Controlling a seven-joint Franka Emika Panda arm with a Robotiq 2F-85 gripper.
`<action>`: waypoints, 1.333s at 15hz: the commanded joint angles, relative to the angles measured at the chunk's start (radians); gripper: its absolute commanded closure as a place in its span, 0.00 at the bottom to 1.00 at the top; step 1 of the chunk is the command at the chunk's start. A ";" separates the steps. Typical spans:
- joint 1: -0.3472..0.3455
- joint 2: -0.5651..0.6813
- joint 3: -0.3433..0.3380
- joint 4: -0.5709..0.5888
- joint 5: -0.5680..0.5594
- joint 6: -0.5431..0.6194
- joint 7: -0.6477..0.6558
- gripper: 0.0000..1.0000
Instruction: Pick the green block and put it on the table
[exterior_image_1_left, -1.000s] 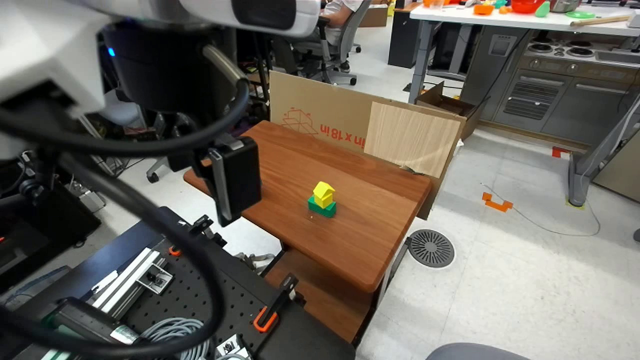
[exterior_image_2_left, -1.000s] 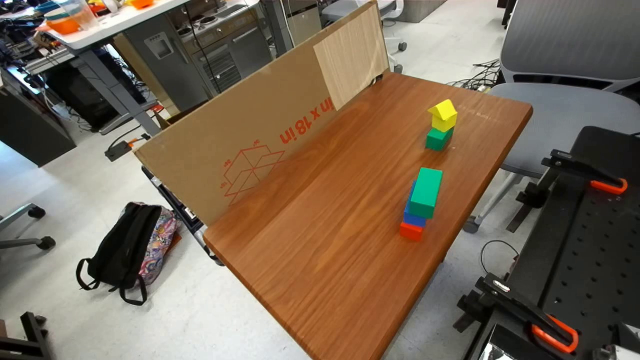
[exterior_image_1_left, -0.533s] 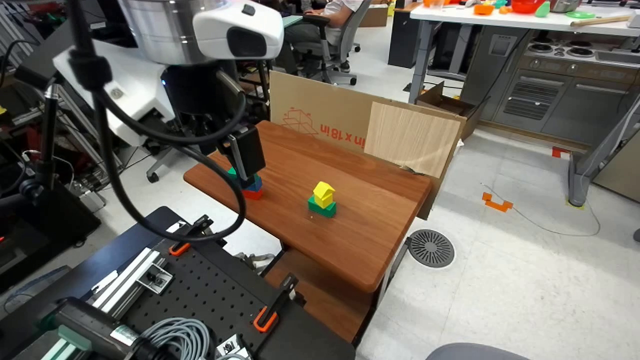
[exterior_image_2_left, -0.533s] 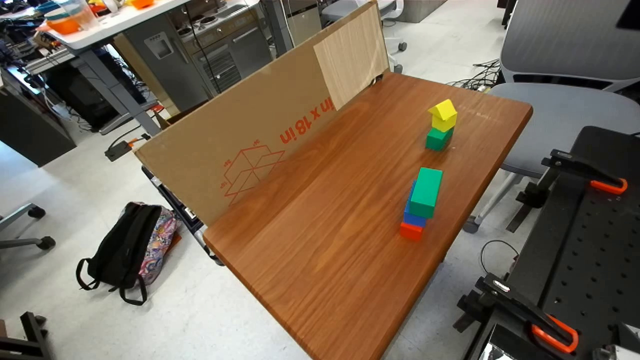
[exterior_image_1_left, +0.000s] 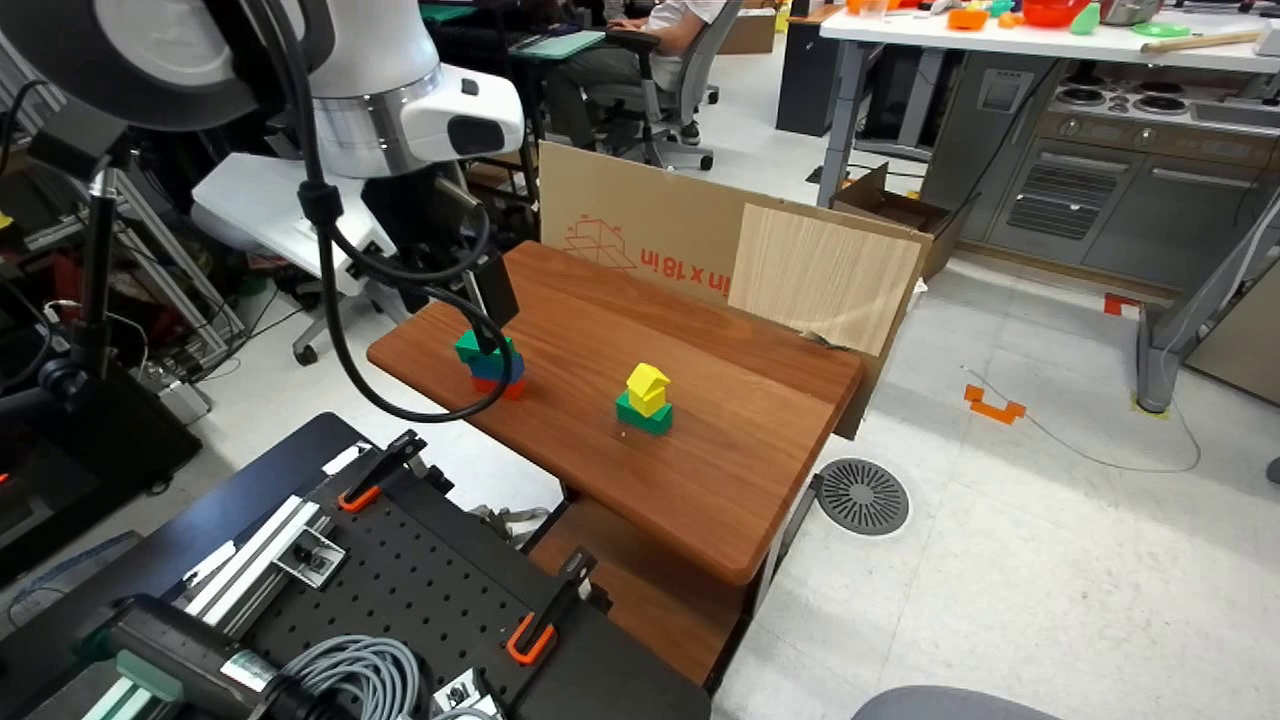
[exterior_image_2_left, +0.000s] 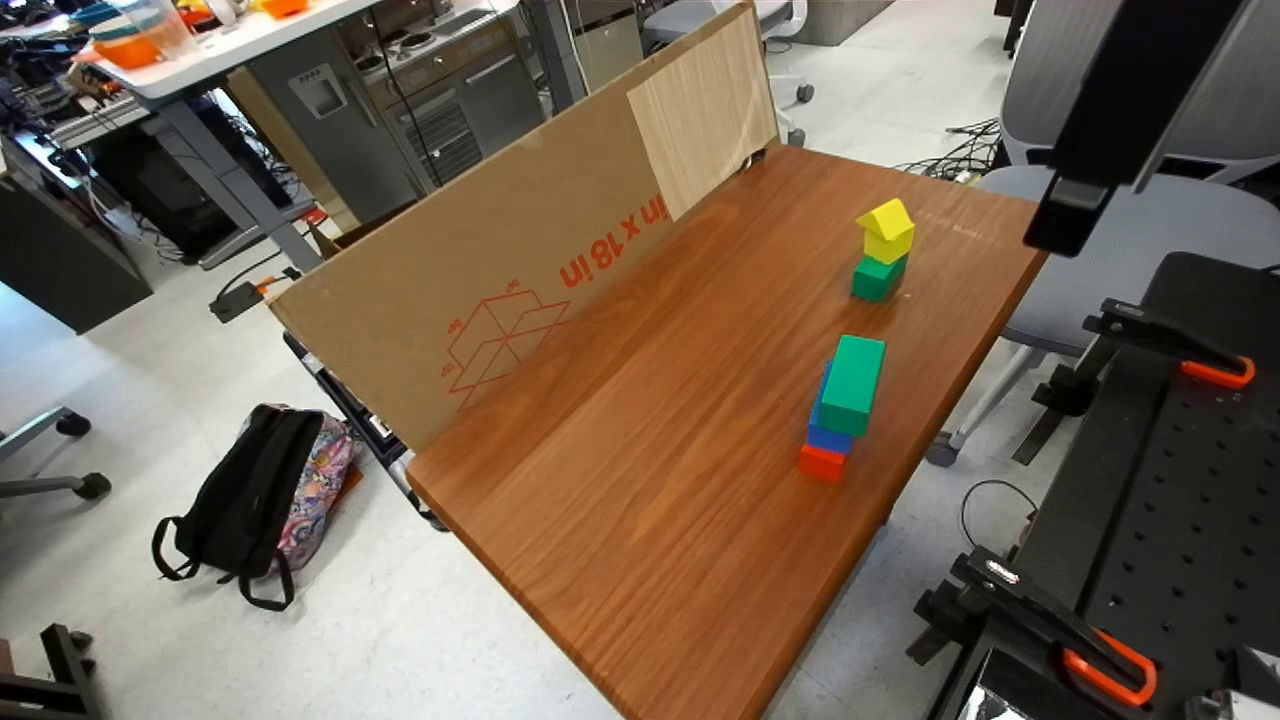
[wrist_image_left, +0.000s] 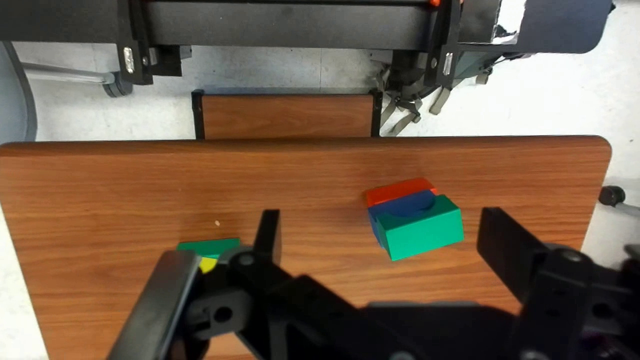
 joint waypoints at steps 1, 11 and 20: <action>0.019 0.102 0.029 0.047 0.009 0.059 -0.020 0.00; 0.028 0.346 0.108 0.184 -0.046 0.138 -0.007 0.00; 0.041 0.466 0.132 0.273 -0.195 0.128 0.075 0.00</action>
